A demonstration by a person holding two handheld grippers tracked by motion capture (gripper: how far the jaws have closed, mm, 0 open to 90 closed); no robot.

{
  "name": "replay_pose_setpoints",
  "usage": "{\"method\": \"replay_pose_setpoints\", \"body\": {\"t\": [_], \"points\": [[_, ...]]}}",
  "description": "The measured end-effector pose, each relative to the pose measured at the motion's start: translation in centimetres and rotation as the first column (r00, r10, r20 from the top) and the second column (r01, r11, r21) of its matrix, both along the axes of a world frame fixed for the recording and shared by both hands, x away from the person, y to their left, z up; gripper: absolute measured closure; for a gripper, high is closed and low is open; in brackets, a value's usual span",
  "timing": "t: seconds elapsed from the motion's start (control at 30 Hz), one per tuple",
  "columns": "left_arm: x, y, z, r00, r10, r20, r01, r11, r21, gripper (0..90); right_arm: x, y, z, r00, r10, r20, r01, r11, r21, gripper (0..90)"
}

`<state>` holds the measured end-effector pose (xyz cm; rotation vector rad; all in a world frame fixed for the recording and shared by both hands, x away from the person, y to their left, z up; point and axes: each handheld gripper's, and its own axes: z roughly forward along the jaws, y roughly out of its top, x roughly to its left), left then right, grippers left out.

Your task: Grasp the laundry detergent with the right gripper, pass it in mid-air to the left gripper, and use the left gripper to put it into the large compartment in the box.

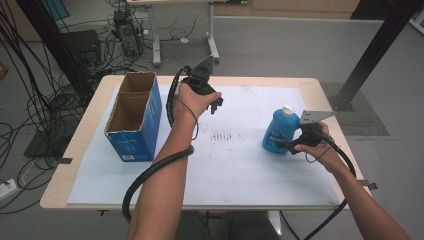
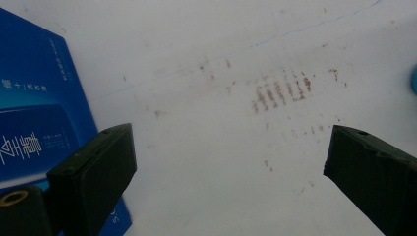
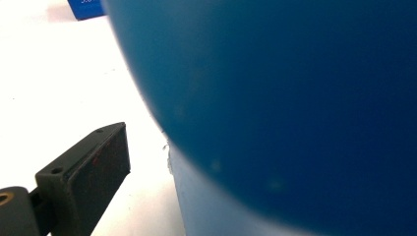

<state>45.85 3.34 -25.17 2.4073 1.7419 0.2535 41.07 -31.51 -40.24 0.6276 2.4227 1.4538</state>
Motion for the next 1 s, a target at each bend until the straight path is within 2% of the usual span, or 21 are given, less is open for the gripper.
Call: {"method": "replay_pose_setpoints", "body": {"t": [1.0], "points": [[-0.04,-0.09,-0.04,1.0,-0.005,-0.003,0.005,1.0,0.004,5.6,-0.03,0.05,0.1,1.0,-0.001,0.003,0.001,1.0,0.003,2.0]]}}
